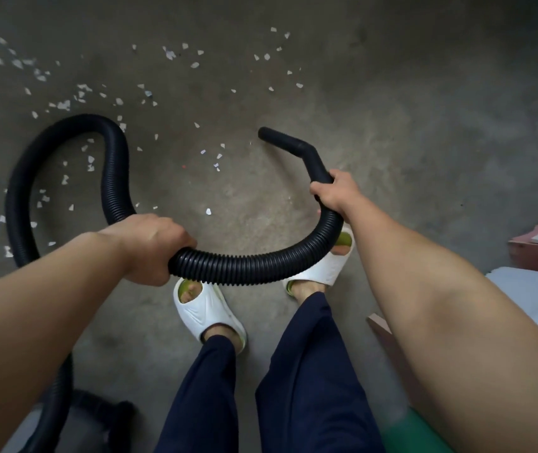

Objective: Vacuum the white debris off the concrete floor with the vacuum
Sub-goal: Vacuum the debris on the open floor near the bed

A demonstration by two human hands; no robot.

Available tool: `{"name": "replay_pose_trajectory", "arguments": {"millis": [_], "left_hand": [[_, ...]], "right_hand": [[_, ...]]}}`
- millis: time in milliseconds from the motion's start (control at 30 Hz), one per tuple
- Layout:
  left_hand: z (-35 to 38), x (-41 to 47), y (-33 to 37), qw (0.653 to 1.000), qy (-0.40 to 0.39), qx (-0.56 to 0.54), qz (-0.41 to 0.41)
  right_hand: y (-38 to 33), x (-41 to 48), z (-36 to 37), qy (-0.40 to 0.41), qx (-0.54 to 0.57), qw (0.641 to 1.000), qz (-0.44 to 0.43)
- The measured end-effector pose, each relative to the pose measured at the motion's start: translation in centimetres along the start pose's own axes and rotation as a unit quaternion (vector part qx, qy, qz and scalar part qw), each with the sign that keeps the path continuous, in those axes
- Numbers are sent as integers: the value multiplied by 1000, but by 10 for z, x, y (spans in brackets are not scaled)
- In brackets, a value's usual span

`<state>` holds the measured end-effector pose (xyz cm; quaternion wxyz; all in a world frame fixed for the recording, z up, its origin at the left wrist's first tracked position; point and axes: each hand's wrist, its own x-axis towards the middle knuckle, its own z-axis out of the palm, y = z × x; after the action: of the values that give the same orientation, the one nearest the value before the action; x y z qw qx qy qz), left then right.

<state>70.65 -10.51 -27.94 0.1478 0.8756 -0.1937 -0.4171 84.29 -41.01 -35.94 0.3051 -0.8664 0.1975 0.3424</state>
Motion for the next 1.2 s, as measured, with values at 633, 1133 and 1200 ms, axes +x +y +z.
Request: {"name": "replay_pose_trajectory", "arguments": {"millis": [633,1133,1200], "left_hand": [[19,-52,12,995,-100,-26,-15],[6,-29,2,997,-39,-53,-39],[3,-27,0,996,-40,-62,-46]], "right_hand": [[4,-48,42,-150,-127,980,-25],[-25,-2,29,-92,-84,990,-66],[-34,6,29,-98,-87,989,-68]]}}
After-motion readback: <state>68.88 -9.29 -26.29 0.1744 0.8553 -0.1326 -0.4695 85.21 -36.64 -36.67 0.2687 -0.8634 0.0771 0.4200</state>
